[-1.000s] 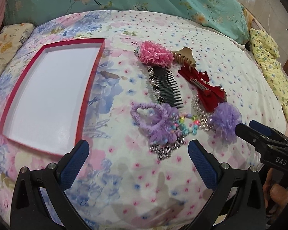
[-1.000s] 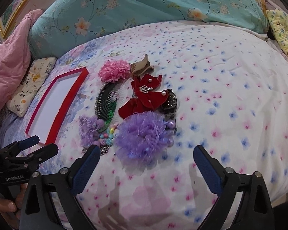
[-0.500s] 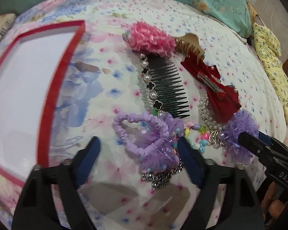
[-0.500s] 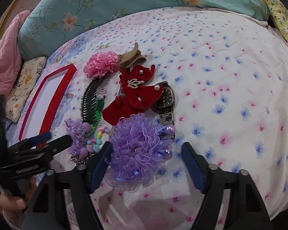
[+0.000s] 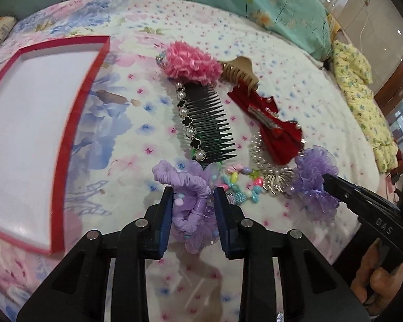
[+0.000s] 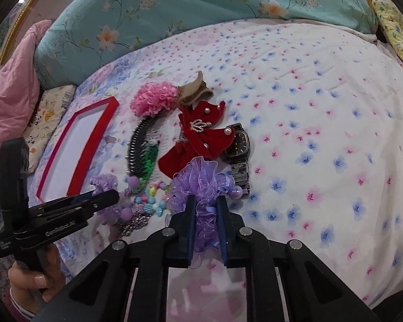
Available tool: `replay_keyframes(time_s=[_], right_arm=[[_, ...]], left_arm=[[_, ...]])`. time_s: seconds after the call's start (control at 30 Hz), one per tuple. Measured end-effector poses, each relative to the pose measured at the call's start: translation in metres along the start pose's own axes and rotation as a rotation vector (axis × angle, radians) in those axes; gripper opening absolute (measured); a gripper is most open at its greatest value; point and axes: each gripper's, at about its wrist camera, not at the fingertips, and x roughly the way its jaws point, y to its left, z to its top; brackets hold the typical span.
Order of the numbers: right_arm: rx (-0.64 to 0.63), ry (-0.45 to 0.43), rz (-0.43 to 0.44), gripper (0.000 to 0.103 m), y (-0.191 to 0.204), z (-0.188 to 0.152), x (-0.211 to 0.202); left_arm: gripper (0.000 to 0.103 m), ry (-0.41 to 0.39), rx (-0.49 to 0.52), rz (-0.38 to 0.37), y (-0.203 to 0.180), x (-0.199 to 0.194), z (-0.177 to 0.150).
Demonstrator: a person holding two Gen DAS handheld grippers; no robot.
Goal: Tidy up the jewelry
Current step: 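Grasp the lavender scrunchie with the left gripper while the right gripper grasps the purple tulle flower, then carry both items into the red-rimmed tray and open both grippers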
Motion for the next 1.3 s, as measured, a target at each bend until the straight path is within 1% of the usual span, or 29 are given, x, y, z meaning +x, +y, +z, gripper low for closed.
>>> replay_keyframes(time_s=[0.1, 0.23, 0.37, 0.6, 0.8, 0.87, 1.0, 1.1, 1.13, 1.2, 1.3], right_arm=[[-0.006, -0.013, 0.019, 0.013, 0.006, 0.000, -0.008], [-0.019, -0.024, 0.046, 0.013, 0.017, 0.001, -0.013], [-0.037, -0.028, 0.074, 0.013, 0.033, 0.002, -0.016], [-0.083, -0.028, 0.148, 0.013, 0.067, 0.004, -0.014], [-0.130, 0.005, 0.232, 0.013, 0.112, 0.009, 0.006], [-0.142, 0.014, 0.259, 0.013, 0.128, 0.010, 0.012], [-0.185, 0.031, 0.314, 0.013, 0.169, 0.013, 0.032], [-0.219, 0.039, 0.360, 0.013, 0.203, 0.014, 0.047], [-0.236, 0.048, 0.367, 0.013, 0.216, 0.014, 0.058], [-0.244, 0.070, 0.374, 0.013, 0.228, 0.014, 0.072], [-0.246, 0.139, 0.383, 0.013, 0.242, 0.010, 0.104]], left_arm=[[0.028, -0.019, -0.017, -0.007, 0.007, -0.012, -0.001], [0.028, -0.063, -0.027, 0.005, 0.015, -0.035, -0.002], [0.028, -0.095, -0.041, 0.019, 0.026, -0.051, -0.004], [0.028, -0.132, -0.073, 0.043, 0.052, -0.074, -0.009], [0.028, -0.166, -0.109, 0.092, 0.085, -0.091, -0.006], [0.028, -0.175, -0.117, 0.123, 0.099, -0.095, -0.004], [0.028, -0.185, -0.138, 0.187, 0.131, -0.100, 0.003], [0.028, -0.182, -0.160, 0.213, 0.151, -0.100, 0.005], [0.028, -0.177, -0.168, 0.224, 0.159, -0.099, 0.006], [0.028, -0.167, -0.185, 0.234, 0.171, -0.095, 0.007], [0.028, -0.147, -0.207, 0.236, 0.184, -0.087, 0.007]])
